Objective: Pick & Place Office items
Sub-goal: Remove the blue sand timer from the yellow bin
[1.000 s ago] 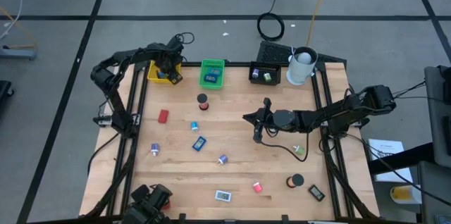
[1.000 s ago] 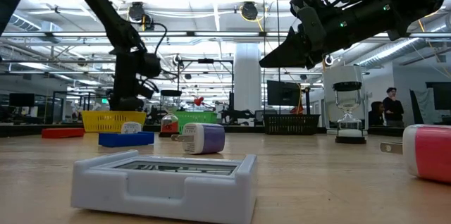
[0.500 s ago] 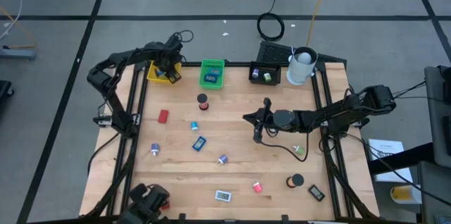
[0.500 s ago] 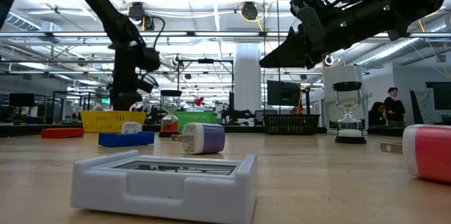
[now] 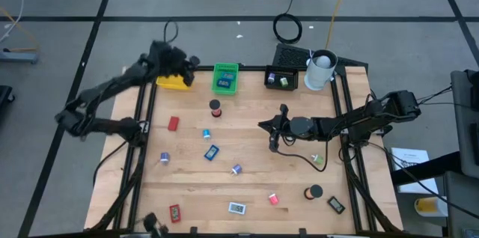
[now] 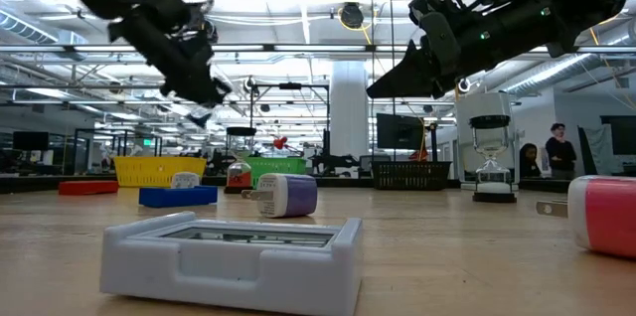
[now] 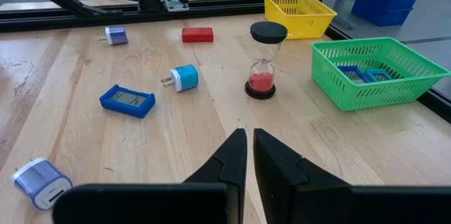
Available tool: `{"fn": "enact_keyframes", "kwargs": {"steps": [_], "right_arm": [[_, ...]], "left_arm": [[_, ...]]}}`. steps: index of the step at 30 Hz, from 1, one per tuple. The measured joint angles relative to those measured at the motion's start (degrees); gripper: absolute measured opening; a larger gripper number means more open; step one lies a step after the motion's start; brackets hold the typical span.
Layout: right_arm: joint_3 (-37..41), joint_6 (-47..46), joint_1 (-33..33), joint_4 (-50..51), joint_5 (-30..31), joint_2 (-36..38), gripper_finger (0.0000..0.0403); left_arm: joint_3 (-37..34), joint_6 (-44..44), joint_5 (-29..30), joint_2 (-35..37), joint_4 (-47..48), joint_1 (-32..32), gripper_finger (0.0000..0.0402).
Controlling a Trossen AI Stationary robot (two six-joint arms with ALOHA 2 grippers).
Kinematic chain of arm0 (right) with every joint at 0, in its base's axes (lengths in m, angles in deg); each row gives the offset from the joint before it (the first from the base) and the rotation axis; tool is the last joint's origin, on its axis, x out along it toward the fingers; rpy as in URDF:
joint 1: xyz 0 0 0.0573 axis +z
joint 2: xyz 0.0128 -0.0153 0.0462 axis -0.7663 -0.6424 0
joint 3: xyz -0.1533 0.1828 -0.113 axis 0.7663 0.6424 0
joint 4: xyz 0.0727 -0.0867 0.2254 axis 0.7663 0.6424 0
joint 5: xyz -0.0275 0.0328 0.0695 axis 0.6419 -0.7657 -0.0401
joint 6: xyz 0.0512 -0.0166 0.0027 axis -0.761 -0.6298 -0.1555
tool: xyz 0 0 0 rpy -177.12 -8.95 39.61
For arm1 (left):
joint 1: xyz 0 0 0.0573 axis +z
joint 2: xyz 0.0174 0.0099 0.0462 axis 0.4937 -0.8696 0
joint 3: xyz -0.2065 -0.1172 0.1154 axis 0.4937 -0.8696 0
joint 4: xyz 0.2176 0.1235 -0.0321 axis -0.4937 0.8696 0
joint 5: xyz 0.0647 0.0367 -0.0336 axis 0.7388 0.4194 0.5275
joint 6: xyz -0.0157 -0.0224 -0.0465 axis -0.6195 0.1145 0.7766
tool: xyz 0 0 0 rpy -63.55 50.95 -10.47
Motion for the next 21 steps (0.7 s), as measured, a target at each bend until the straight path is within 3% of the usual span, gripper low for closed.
{"fn": "enact_keyframes", "kwargs": {"steps": [3,8,21], "right_arm": [[0.00,-0.07,0.00,-0.49,0.00,0.01,0.0022],[0.00,-0.10,0.00,-0.86,0.00,0.00,0.0022],[0.00,-0.33,-0.02,-2.46,-0.01,0.00,0.0022]], "left_arm": [[-12.35,4.72,-3.66,4.42,-17.72,-3.27,0.0165],[-27.86,11.39,-2.46,5.68,-41.60,-7.95,0.0165],[-42.30,14.68,7.34,0.47,-64.98,-17.61,0.0165]]}}
